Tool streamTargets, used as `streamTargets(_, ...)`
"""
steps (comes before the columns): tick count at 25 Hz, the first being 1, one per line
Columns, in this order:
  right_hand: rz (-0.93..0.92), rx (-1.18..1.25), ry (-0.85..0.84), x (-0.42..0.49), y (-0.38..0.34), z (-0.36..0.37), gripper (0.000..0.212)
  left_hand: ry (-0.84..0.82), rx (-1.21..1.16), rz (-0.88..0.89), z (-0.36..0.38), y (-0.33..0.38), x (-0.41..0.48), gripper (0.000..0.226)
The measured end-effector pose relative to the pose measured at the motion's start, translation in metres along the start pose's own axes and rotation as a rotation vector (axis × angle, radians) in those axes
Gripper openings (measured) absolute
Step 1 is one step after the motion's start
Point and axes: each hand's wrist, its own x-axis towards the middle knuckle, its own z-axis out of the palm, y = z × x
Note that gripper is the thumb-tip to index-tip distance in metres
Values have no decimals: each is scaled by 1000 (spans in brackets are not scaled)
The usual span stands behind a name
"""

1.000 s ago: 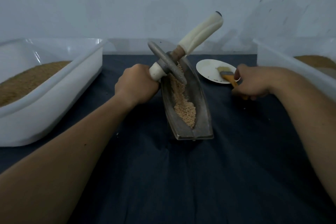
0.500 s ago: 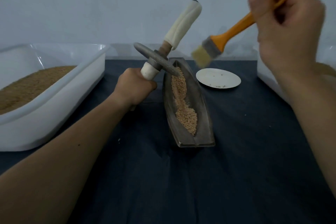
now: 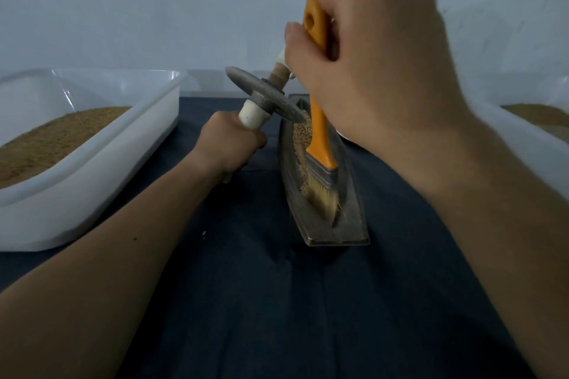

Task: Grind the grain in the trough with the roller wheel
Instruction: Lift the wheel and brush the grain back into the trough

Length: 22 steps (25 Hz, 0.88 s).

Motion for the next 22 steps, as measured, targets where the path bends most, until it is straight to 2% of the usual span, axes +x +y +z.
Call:
streamTargets(2,-13,-22,-49,-2,0,4,35,0,-1,4,1,-1,1,12)
streamTargets(4,63,-92,-162,-5,7,11,39,-4,-3,7,1,-3,3,12)
streamTargets(6,120,-87,-200,-8,16,19,38,-7,-2,10,1,-4,3,13)
streamTargets(10,163,104,-148,-12,29,26,42,-13,-1,15,2,-5,5,14)
streamTargets(13,226,346,-309,-11,31,20,45,-15,22,25,2,-4,4,14)
streamTargets(15,229,380,-371,-13,32,16,44,-11,44,26,2,-3,3,14)
streamTargets(19,264,327,-188,-8,32,2,41,4,74,25,1,-1,0,13)
streamTargets(22,257,344,-187,-5,25,-11,41,-5,65,23,1,1,-2,12)
